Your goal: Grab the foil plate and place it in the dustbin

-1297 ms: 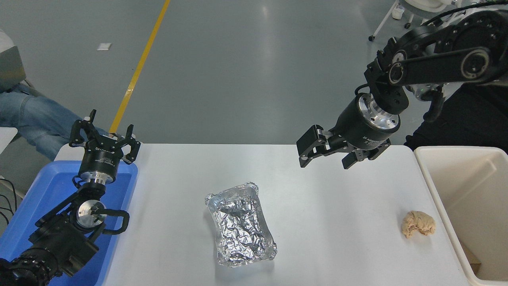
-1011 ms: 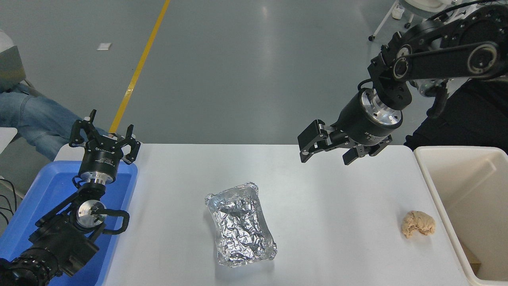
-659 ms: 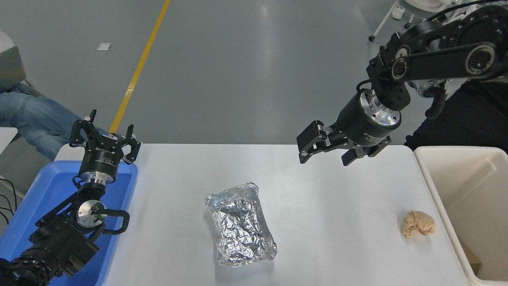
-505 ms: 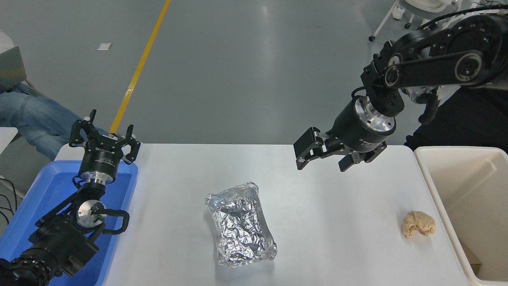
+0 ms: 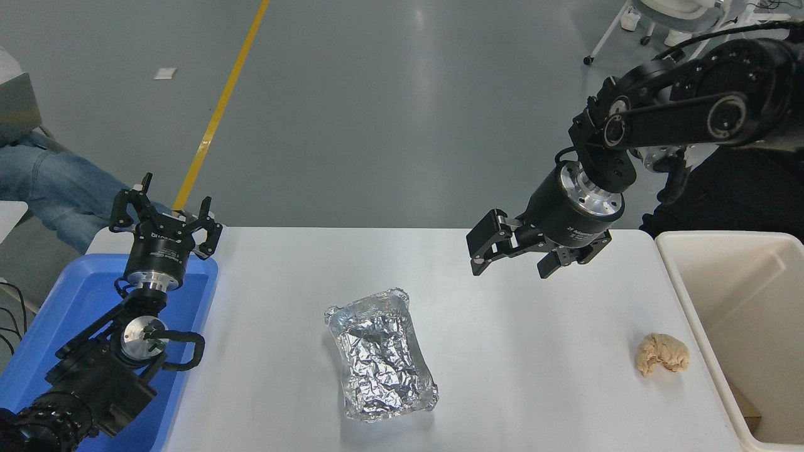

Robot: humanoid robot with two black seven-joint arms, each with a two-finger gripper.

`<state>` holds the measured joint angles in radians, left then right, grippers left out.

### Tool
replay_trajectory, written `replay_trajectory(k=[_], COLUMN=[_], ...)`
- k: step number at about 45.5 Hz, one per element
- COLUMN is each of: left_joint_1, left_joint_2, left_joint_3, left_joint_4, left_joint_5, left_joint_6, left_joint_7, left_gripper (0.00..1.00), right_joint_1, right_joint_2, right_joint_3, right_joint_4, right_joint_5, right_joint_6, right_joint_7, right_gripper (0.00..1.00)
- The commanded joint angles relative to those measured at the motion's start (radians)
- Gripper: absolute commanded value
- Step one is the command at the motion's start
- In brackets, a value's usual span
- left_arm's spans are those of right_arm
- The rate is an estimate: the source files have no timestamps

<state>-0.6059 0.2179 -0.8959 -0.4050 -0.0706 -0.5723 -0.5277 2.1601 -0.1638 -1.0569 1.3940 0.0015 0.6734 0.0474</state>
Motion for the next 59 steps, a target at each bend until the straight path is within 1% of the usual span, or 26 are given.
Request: replay_trajectory(k=[1,17,28,33,47,53,59], left_joint_1=[0.000,0.000,0.000,0.000,0.000,0.000,0.000], left_joint_2=[0.000,0.000,0.000,0.000,0.000,0.000,0.000], left_joint_3=[0.000,0.000,0.000,0.000,0.000,0.000,0.000], left_joint_4=[0.000,0.000,0.000,0.000,0.000,0.000,0.000], left_joint_5=[0.000,0.000,0.000,0.000,0.000,0.000,0.000], left_joint_6=[0.000,0.000,0.000,0.000,0.000,0.000,0.000], left_joint_7=[0.000,0.000,0.000,0.000,0.000,0.000,0.000], left_gripper=[0.99,0.99,0.99,0.99,0.99,0.99,0.99], right_joint_1=[-0.005,-0.019,-0.227,-0.313,-0.517,-0.600,-0.687], right_joint_2=[0.000,0.001,0.006,0.007,0.010,0.015,0.021], right_joint_3=[0.014,0.017,0.070,0.132,0.187,0.244,0.293], right_joint_4=[-0.012,-0.018,-0.021,-0.065,-0.250,-0.267,-0.291], right_joint_5=[0.000,0.021,0.081,0.081,0.048,0.008,0.006], right_joint_6=[0.000,0.002,-0.008,-0.040,-0.166,-0.216,-0.232], right_joint_7=[0.000,0.002,0.002,0.002,0.002,0.002,0.003], right_gripper=[1.00,1.00,1.00,1.00,1.00,1.00,1.00])
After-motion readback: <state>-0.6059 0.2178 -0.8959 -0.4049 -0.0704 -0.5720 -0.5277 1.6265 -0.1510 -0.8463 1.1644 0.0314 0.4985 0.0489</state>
